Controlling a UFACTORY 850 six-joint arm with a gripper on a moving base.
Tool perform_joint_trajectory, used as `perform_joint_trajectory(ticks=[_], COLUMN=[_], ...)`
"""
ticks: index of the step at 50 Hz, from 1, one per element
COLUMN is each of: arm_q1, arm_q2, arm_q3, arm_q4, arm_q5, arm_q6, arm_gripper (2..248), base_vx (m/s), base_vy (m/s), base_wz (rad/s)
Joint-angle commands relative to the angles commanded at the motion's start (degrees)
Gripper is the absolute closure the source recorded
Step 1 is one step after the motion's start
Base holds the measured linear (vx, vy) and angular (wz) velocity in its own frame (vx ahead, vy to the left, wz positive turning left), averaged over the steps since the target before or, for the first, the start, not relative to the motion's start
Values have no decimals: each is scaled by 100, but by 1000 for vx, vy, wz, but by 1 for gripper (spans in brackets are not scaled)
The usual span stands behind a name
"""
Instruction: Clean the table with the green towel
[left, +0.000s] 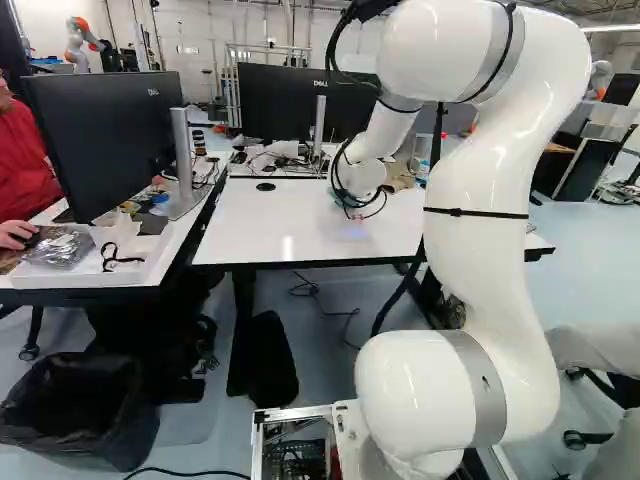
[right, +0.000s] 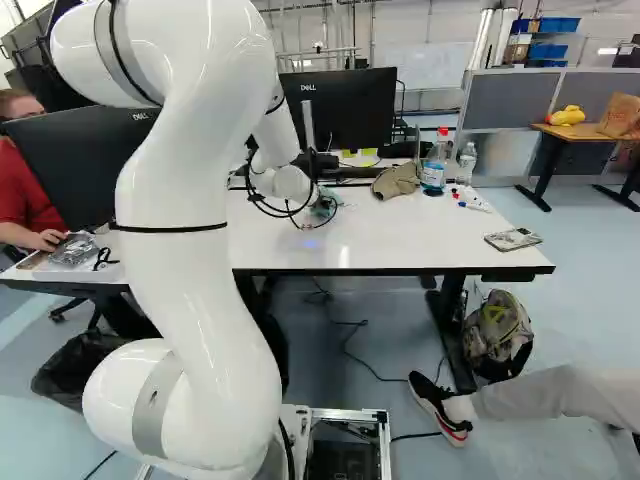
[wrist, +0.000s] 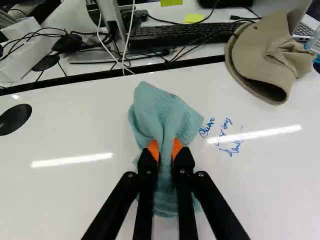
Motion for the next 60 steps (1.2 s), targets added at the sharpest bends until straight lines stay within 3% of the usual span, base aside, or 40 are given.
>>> perform_joint_trajectory(ticks=[47, 60], arm_q1=[2, 64], arm_q2=[62, 273], arm_q3=[21, 292], arm_q4=[0, 0], arm_q5=[0, 0], arm_q6=[0, 0], arm_gripper=[202, 202], base_vx=[0, 0], base_vy=[0, -5], base_wz=[0, -21])
